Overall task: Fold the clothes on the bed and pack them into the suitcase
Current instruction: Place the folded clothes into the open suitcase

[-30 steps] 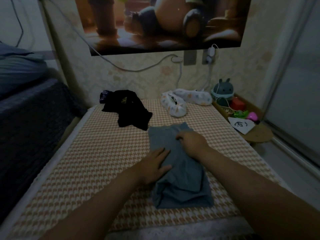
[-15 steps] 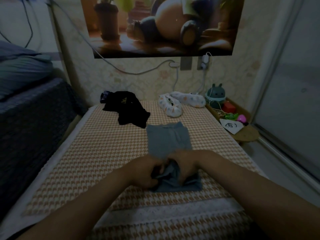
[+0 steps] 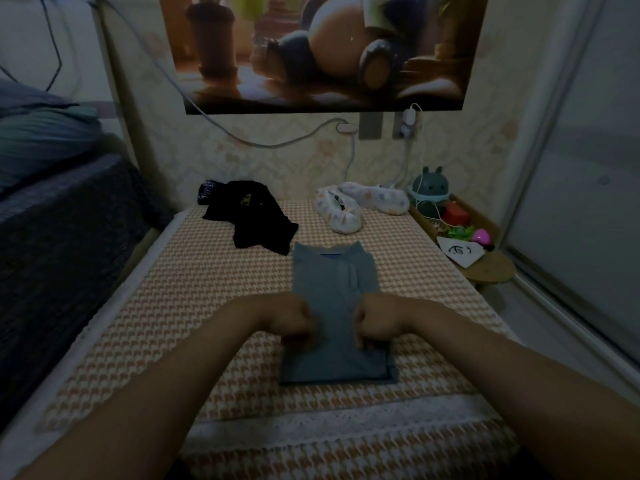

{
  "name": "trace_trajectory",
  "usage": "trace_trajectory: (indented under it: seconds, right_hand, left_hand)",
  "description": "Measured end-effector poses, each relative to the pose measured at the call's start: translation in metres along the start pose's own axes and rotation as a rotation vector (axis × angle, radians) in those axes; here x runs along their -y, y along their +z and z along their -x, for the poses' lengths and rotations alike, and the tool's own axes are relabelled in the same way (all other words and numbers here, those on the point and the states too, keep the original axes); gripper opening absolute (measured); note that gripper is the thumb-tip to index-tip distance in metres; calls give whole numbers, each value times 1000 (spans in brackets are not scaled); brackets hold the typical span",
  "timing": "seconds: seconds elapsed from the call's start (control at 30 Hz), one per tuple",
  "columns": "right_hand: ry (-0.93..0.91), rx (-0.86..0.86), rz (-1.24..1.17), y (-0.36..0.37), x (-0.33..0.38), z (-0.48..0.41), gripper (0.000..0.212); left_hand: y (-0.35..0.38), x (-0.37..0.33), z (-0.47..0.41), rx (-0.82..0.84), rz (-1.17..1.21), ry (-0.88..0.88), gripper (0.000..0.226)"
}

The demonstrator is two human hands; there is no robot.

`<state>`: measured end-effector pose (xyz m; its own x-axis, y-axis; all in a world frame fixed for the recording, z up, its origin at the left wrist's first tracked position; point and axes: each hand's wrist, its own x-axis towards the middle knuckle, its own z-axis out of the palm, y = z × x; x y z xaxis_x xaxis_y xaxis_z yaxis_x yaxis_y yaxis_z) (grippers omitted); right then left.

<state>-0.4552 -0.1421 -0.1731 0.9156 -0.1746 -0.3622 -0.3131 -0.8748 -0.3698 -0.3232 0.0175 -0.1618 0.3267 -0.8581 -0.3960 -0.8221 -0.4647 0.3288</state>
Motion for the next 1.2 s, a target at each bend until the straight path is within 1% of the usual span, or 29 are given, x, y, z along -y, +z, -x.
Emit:
trace_trajectory:
  seconds: [0.07,0.1,0.13,0.17,0.2,0.23,0.3,0.37,0.43,0.5,0.6,0.77,0.87,0.93,0.97,1.0,1.03,1.07,1.1,1.13,1.2]
  right_hand:
    - [-27,-356,30,1,-11,-21,28]
    - [-42,-485,32,2,-15,-31,26]
    - [-58,-559,41,3,-17,-40,21]
    - [-81,-581,70,6,-19,-48,19]
    - [-92,-549,126,10,-22,-57,24]
    - [-86,-487,180,15,-24,-65,34]
    - [-40,-346,210,22,-30,-78,58]
    - [9,-230,168,26,-40,-90,70]
    - [30,-219,205,25,-48,-99,76]
    - [21,-268,235,23,-55,-107,80]
    - [6,-279,232,20,-63,-118,81]
    - [86,-225,213,15,-66,-128,81]
    - [92,-208,235,15,-62,-126,83]
    - [66,-210,256,13,-58,-119,84]
    - [36,-224,280,11,-55,-114,83]
    - [0,-235,307,10,-51,-109,81]
    - [-35,-235,324,11,-47,-102,77]
    - [-67,-224,320,14,-42,-95,74]
    - [-94,-207,297,20,-37,-88,72]
    - [-112,-192,269,27,-33,-80,71]
    - [-131,-209,259,43,-31,-68,70]
  left_hand:
    - [-7,10,-22,-388,-47,55,26]
    - [-6,14,-35,-525,-24,86,23]
    - [-4,18,-48,-609,5,111,21]
    - [1,22,-61,-653,7,135,24]
    - [7,26,-74,-663,-18,141,29]
    - [15,32,-87,-645,-52,127,37]
    - [28,44,-106,-535,-128,34,55]
    - [38,58,-122,-400,-122,-54,72]
    - [37,70,-133,-346,-100,-118,84]
    - [29,77,-141,-330,-147,-150,87]
    - [17,89,-151,-346,-201,-155,84]
    - [11,108,-160,-343,-149,-202,87]
    - [12,96,-153,-397,-270,-196,83]
    - [13,84,-143,-451,-374,-123,81]
    - [15,77,-137,-461,-372,-64,84]
    - [20,71,-129,-444,-328,-7,85]
    - [27,64,-120,-410,-258,36,80]
    - [35,59,-110,-370,-189,71,75]
    - [44,55,-100,-347,-136,94,75]
    - [51,52,-88,-337,-118,107,79]
    - [59,49,-70,-326,-167,102,88]
